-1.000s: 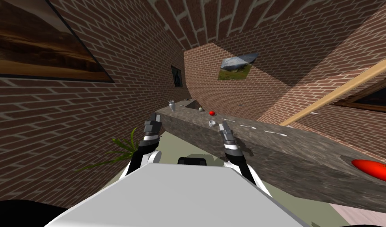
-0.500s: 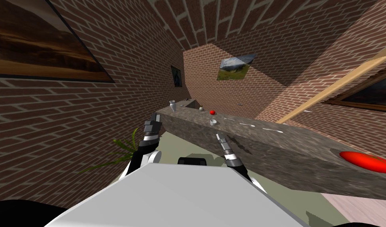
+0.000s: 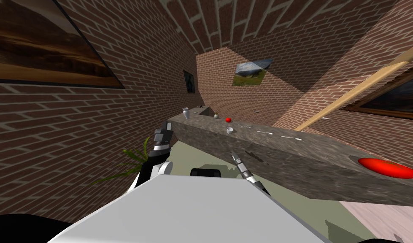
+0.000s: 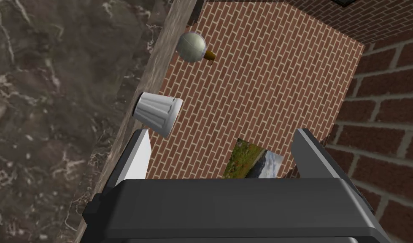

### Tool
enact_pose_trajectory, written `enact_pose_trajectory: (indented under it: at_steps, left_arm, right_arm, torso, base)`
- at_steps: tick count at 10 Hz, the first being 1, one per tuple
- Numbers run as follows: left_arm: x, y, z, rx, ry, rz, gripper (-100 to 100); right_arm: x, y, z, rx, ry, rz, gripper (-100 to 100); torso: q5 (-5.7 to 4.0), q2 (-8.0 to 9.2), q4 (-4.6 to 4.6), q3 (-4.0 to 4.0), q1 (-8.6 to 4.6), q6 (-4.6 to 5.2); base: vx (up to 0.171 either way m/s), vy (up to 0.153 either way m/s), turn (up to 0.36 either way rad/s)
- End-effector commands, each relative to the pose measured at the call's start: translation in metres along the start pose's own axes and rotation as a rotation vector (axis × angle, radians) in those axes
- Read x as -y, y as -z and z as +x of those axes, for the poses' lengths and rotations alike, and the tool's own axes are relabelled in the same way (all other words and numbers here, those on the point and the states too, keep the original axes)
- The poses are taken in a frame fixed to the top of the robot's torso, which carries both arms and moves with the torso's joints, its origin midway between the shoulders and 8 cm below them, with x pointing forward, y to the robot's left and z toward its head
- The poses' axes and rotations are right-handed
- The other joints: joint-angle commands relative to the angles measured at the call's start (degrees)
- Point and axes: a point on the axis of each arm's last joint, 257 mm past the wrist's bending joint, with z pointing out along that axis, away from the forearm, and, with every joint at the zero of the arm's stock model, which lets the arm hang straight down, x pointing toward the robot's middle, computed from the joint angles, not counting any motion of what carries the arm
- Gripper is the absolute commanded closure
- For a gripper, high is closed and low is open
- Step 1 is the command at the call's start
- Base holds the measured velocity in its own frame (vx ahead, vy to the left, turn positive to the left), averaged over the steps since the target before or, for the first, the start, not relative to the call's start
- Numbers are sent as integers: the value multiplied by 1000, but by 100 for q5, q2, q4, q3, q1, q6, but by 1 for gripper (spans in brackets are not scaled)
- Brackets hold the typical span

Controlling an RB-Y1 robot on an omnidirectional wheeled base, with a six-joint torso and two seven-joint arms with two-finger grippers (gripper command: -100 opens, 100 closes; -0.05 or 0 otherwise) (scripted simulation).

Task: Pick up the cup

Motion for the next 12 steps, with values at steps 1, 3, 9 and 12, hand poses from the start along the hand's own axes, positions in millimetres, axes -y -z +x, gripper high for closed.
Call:
enact_pose_trajectory:
  at_steps: [1,3,9,12]
  left_arm:
    - [0,0,0,0,0,0,0]
    - [0,0,0,0,0,0,0]
    - [0,0,0,0,0,0,0]
    - [0,0,0,0,0,0,0]
  right_arm:
    - [24,13,9,-42,16,58,-100]
    - [54,35,17,-91,30,140,-100]
    - [139,116,23,-254,112,386,-100]
    - [184,174,12,-334,165,534,-100]
  torso:
    - [0,0,0,0,0,0]
    - [-4,-13,-2,-7,-20,-2]
    - [-1,-18,-3,-10,-9,-1]
    - [-1,-18,-3,-10,-12,-2]
  base:
    - [-19,84,-14]
    - [-3,38,3]
    - [-1,80,5]
    - [10,79,30]
